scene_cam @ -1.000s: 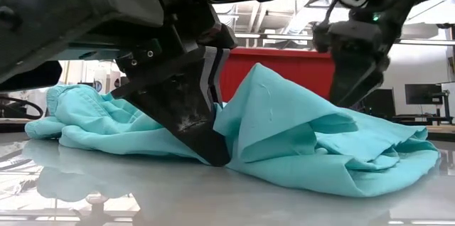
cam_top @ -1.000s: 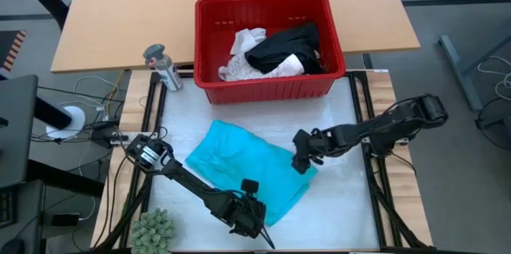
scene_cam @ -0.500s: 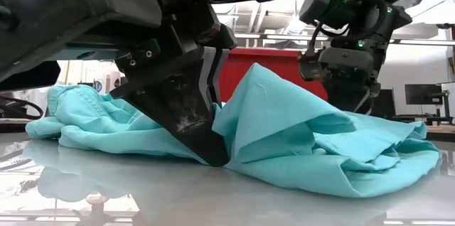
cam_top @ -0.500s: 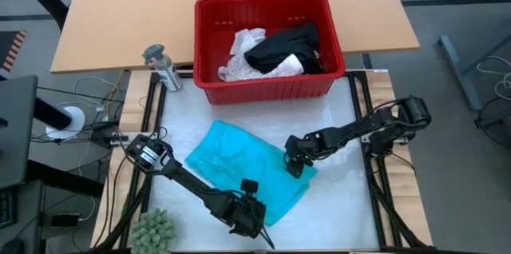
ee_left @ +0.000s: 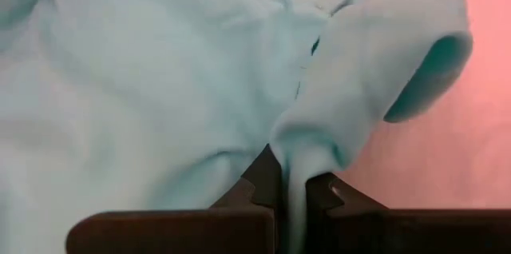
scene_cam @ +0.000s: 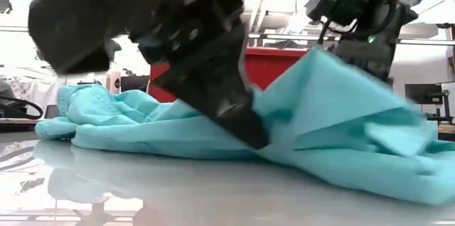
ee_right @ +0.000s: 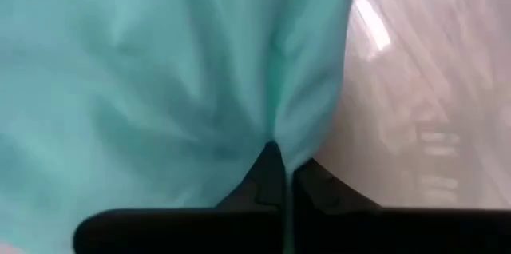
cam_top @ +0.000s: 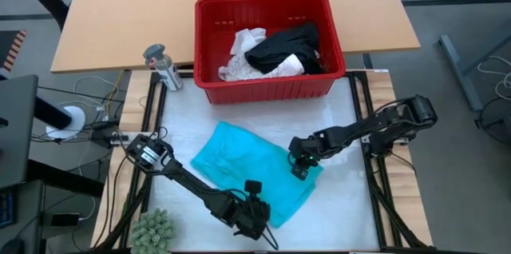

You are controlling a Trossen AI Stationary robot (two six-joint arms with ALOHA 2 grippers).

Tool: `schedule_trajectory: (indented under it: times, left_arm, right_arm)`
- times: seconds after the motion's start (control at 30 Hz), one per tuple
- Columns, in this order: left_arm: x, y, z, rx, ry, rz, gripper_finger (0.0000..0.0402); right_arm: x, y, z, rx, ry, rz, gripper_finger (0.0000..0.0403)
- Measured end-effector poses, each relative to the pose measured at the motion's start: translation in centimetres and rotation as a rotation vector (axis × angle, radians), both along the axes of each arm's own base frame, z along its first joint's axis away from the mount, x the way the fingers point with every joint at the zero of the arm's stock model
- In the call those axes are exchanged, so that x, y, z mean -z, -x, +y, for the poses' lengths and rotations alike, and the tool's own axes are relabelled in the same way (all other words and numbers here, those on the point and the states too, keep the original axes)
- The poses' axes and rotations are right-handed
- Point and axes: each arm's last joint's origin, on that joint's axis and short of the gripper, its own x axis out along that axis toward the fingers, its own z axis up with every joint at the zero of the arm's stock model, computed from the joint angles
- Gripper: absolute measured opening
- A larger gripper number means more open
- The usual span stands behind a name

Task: Fold laundry
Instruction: Fold the light blue shorts

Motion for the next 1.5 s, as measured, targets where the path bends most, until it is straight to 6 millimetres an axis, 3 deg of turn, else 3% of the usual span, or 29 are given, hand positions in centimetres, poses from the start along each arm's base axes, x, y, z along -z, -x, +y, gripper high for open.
schedule_trajectory:
  times: [0.3, 0.6, 1.0, 1.5]
  left_arm:
    - [-2.4, -1.2, -0.8, -0.008, 0.037, -0.098, 0.0]
    - [-4.1, -1.1, -2.3, -0.07, 0.037, -0.193, 0.0]
    - [-4.6, 0.8, -4.2, -0.289, -0.048, -0.371, 0.0]
    - [-3.8, 5.2, -3.4, -0.665, -0.129, -0.61, 0.0]
  right_arm:
    - [-3.9, 1.5, -0.5, 0.032, -0.009, -0.126, 0.0022]
    - [-5.6, 2.0, -2.4, 0.071, -0.032, -0.198, 0.0022]
    - [-6.6, 0.9, -4.8, 0.061, -0.08, -0.351, 0.0022]
    - [-8.6, -0.4, -7.0, 0.07, -0.047, -0.61, 0.0022]
